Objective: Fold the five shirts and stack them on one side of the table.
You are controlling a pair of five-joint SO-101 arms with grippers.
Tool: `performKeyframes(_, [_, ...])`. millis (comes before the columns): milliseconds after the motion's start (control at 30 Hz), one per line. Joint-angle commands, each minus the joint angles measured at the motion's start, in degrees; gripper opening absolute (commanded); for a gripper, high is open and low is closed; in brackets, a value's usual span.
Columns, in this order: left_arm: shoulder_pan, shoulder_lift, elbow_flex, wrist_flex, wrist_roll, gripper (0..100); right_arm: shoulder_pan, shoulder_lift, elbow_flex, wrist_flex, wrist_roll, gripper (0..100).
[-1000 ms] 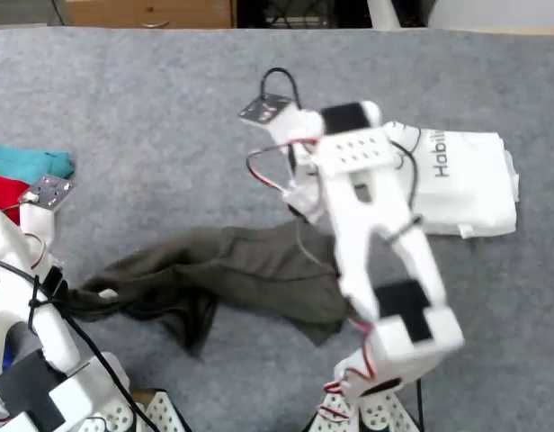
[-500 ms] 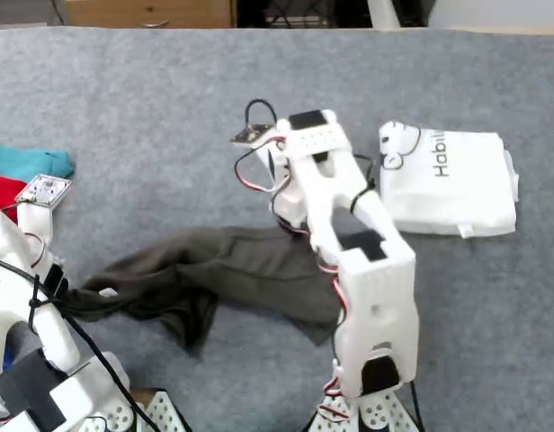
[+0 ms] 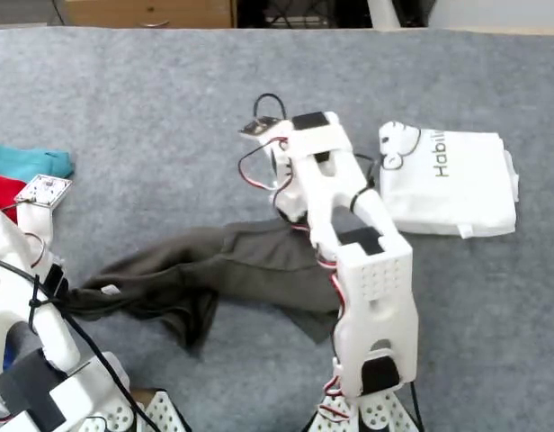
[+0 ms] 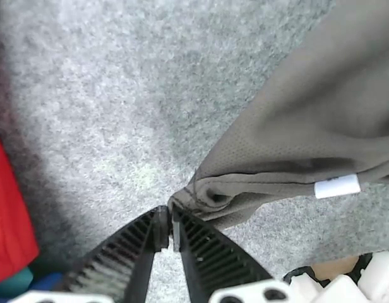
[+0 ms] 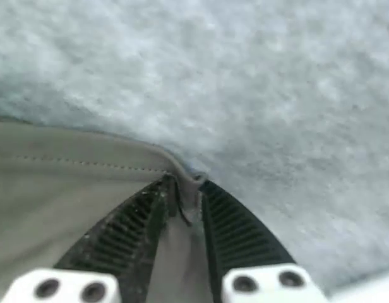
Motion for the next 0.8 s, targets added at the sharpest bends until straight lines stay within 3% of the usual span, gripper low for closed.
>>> performKeyframes(0, [0.7, -0.7, -0.3, -0.4, 2.7, 3, 0.1, -7.5, -0.7, 0.1, 0.0, 4.6])
performKeyframes(300, [8.0, -0.2, -6.6, -0.9, 18.3, 3, 0.3, -15.2, -0.6, -11.8, -4.5, 4.6])
performKeyframes(467, [13.1, -0.2, -7.0, -7.6, 27.2, 3, 0.3, -11.9, 0.1, -18.7, -5.8, 6.7])
performKeyframes(600, [14.4, -0.2, -7.3, -9.4, 30.6, 3, 0.4, -10.6, -0.1, -17.1, -9.3, 28.8])
performKeyframes(700, [14.2, -0.2, -7.3, -9.4, 31.4, 3, 1.2, -11.1, -1.8, -14.1, -7.5, 46.7])
performKeyframes(767, [14.1, -0.2, -7.3, -9.3, 31.4, 3, 1.3, -11.2, -3.9, -11.3, -6.2, 52.8])
